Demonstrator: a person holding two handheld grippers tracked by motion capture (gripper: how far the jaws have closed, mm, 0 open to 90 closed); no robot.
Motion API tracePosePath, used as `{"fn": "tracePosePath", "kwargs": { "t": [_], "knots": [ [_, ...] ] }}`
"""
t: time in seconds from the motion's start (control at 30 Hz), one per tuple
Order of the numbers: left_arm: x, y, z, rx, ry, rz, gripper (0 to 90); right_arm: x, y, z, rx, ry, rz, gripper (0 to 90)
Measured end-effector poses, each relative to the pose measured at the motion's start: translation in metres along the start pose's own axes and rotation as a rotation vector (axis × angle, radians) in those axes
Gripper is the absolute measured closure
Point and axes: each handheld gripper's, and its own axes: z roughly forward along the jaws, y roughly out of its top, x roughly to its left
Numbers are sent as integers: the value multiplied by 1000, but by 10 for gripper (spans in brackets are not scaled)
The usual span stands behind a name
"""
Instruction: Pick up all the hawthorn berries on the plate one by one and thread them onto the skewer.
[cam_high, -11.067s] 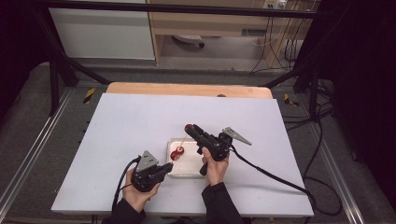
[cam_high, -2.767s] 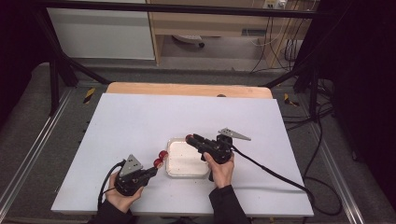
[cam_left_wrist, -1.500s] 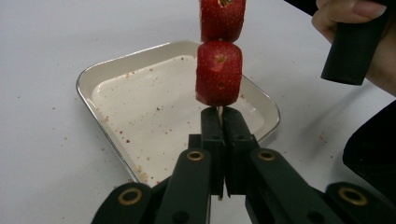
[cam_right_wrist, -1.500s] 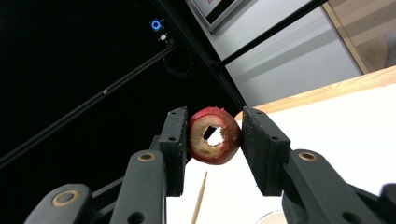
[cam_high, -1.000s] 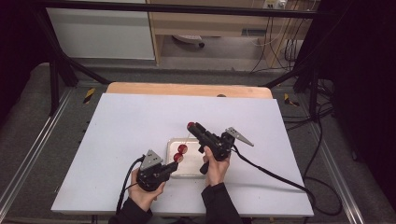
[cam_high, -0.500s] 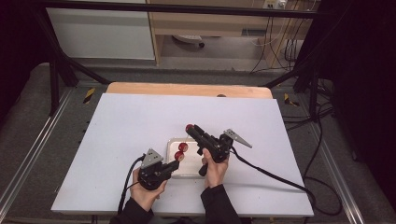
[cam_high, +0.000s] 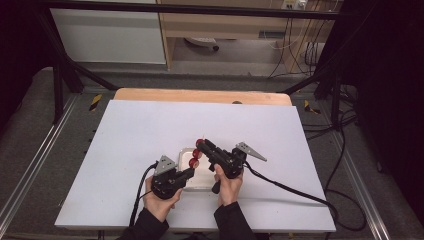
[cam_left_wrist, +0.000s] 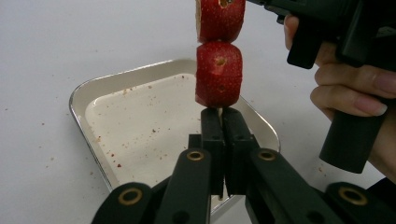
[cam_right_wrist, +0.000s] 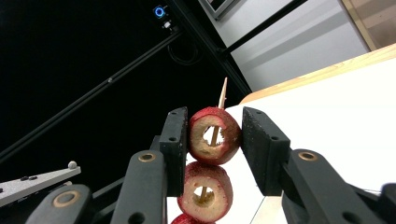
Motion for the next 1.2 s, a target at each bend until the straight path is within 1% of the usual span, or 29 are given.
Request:
{"fn": "tracePosePath", "kwargs": {
  "t": [0.13,0.2,0.27,0.33,0.47,0.5,0.63,0.7,0.73,0.83,0.9,0.97,1.13,1.2],
  "knots": [
    [1,0,0,0,-1,8,883,0,0,0,9,-3,-6,622],
    [1,0,-1,0,-5,14,883,1,2,-1,14,-4,-17,615],
    [3,-1,-2,1,-2,23,883,2,5,-3,23,-13,-43,581],
    [4,-2,-2,7,-7,24,883,3,9,-5,39,-20,-70,537],
    [8,-3,-4,17,-2,31,883,6,19,-11,95,-44,-132,444],
    [9,-4,-4,18,-2,30,883,6,21,-12,113,-50,-152,415],
    [15,-4,-7,24,0,36,883,4,28,-16,200,-80,-204,298],
    [17,-5,-9,30,0,49,883,3,31,-17,240,-97,-230,250],
    [18,-5,-11,32,8,62,883,3,32,-18,261,-102,-248,225],
    [22,-6,-14,42,3,77,883,1,35,-21,321,-132,-307,160],
    [25,-7,-17,47,3,91,883,0,36,-22,373,-146,-338,117],
    [28,-7,-19,54,1,99,882,-4,37,-25,413,-159,-360,94],
    [35,-5,-25,71,6,121,882,-14,38,-37,483,-196,-409,54],
    [38,-4,-28,77,9,127,882,-19,39,-43,523,-213,-428,36]
  ]
}}
